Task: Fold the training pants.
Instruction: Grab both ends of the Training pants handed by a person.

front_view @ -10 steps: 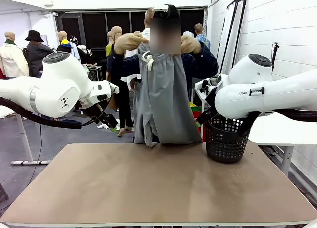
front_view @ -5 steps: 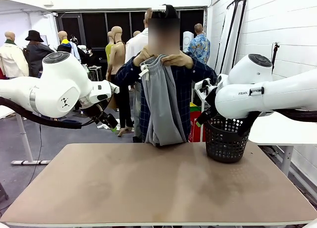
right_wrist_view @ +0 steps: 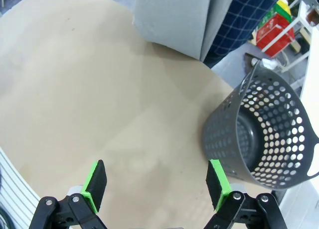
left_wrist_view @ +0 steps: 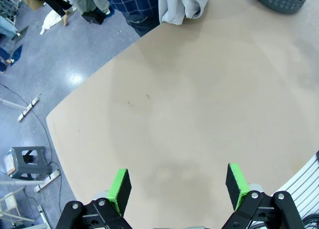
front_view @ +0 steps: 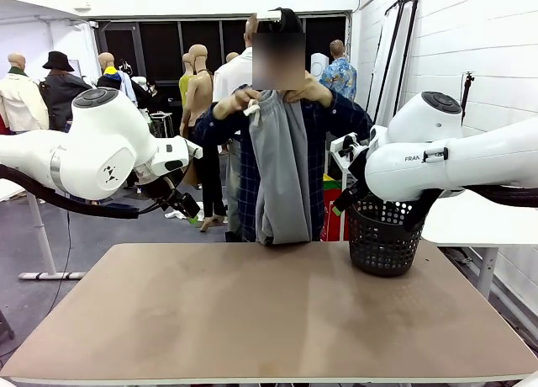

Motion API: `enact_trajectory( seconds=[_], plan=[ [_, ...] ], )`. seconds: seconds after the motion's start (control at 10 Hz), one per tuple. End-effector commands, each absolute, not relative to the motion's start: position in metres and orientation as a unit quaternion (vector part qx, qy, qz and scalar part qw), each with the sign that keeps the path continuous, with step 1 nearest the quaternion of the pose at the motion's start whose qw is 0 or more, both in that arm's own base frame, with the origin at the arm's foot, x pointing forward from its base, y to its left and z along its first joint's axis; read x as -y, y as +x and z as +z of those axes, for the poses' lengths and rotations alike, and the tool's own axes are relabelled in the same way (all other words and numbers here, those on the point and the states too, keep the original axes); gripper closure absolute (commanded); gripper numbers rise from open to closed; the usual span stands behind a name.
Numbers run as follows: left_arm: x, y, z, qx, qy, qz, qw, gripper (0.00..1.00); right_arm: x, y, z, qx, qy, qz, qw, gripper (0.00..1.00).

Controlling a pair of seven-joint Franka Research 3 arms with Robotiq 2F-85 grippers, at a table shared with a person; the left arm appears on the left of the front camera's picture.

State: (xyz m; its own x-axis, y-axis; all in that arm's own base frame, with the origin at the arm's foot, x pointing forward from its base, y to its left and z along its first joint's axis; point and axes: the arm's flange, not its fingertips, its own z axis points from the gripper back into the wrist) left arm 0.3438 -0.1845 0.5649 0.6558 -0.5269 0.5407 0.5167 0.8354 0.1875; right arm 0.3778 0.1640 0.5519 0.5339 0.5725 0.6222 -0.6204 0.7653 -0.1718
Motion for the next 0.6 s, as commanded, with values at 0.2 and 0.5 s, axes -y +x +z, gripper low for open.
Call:
enact_trajectory(
  seconds=[0.2, 0.5],
  plan=[
    [0.1840, 0.3438, 0.5654, 0.300, 0.009, -0.291, 0.908, 0.00, -0.1633, 0.3780, 0.5522, 0.342, 0.036, 0.340, 0.875, 0.00],
    [0.1840, 0.3438, 0.5654, 0.300, 0.009, -0.291, 0.908, 0.00, -0.1633, 0.3780, 0.5522, 0.342, 0.036, 0.340, 0.875, 0.00]
  ],
)
